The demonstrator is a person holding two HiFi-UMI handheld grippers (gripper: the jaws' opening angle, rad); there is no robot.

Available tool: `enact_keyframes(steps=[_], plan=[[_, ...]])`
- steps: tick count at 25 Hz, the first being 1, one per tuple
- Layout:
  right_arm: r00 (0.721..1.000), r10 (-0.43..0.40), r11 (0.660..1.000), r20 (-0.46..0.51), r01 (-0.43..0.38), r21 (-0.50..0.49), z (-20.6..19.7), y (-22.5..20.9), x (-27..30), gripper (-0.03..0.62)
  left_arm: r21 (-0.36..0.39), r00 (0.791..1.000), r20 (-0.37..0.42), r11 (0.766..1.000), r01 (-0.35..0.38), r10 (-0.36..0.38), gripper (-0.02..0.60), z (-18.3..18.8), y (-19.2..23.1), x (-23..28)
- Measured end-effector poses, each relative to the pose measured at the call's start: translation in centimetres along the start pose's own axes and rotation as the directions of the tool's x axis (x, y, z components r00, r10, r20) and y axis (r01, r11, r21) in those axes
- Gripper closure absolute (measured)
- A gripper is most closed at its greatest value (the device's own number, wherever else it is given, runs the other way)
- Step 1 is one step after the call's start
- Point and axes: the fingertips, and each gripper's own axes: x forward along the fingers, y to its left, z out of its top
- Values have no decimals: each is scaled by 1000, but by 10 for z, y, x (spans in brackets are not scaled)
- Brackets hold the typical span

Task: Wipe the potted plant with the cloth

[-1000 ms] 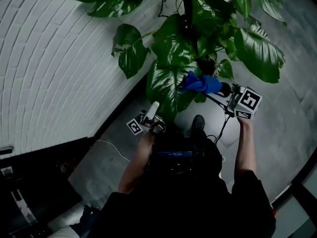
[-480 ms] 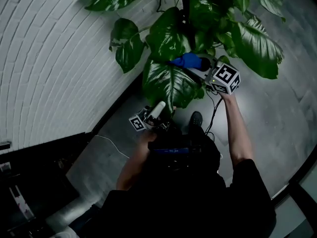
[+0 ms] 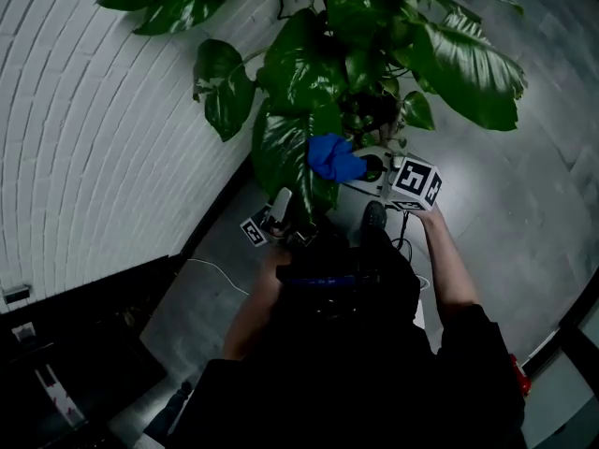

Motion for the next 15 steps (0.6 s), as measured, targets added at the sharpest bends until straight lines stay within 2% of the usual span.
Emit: enact_keyframes(steps=[4,6,7,9,11,12,13,15], plan=[[997,76,997,-29,-76,2,-19,35,-5,487,-11,999,35,1000,21,-21,396,5,-5,1],[993,117,993,-7,-117,0,-17,49,-16,487,-12,998,49,1000,25,-24,396,7,-8,1],[991,128,992,40,-129,3,-8,51,-27,487,-12,998,57,999,30,-29,396,8,-9,2],[972,116,993,205,-121,12,27,43,-59,487,-12,997,70,999,41,-40,396,12,-11,4],[936,42,999,349,-47,4,67,22,-93,487,-13,996,79,999,49,-48,396,13,-12,4],[925,-11,1000,380,14,-7,82,8,-105,487,-15,995,82,999,52,-51,396,14,-13,4],[923,-70,996,379,83,-20,92,-8,-112,487,-17,995,85,998,55,-53,396,13,-13,4],[933,-181,978,310,205,-46,100,-40,-107,487,-21,994,89,998,58,-56,396,13,-14,4]])
